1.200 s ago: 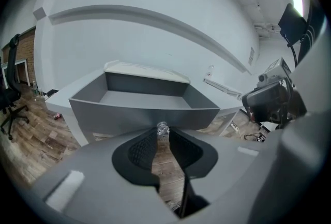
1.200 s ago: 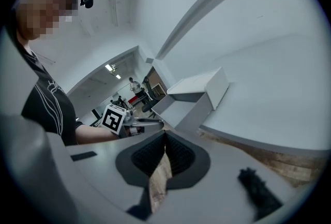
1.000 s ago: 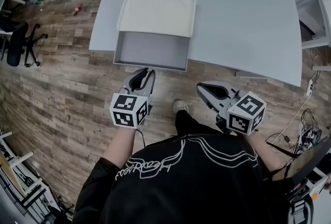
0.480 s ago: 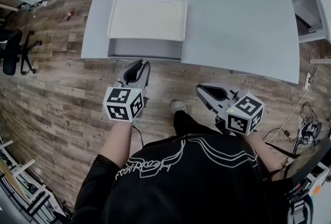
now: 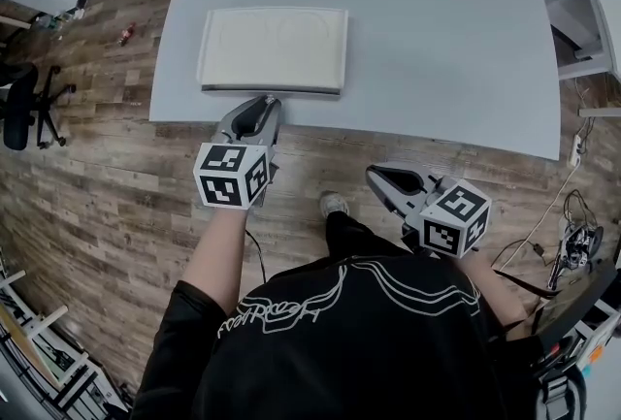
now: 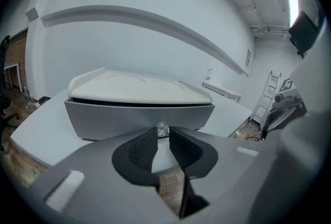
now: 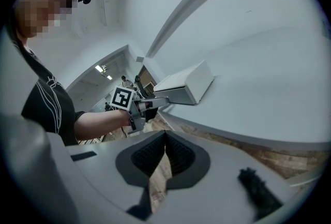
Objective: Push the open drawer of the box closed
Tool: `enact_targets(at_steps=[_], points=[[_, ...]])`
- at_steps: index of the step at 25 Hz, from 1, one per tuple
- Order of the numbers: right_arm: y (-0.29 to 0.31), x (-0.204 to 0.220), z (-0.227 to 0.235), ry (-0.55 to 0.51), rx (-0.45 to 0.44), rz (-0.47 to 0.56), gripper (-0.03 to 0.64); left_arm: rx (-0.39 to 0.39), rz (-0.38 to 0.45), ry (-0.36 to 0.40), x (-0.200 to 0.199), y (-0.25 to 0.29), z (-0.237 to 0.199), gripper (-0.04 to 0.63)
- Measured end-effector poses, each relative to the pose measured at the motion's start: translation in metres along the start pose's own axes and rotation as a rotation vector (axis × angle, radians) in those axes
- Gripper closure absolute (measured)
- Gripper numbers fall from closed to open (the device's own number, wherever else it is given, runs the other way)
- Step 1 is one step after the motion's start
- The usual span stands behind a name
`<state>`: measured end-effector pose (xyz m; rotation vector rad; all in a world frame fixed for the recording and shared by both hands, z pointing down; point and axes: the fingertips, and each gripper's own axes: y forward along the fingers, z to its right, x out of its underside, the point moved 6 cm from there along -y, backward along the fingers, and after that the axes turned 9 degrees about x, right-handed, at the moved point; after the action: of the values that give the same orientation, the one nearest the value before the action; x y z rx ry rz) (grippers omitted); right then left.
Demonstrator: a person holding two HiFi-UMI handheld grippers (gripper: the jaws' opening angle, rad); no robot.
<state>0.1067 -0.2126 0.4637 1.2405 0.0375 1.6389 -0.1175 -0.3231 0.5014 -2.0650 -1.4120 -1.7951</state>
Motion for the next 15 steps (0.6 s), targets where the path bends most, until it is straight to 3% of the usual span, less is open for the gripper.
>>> enact_targets(at_steps=[11,15], points=[[-0.005,0.008,0.000,0.009,0.008,-0.010,0.607,0.002,-0.008,-0.001,-0.006,0.017,-0.009,0.511],[-0.014,0.011,-0.013,0.002,0.008,0.002,0.607,0.003,-0.022,0.017,-0.005,0.003,0.000,0.465]])
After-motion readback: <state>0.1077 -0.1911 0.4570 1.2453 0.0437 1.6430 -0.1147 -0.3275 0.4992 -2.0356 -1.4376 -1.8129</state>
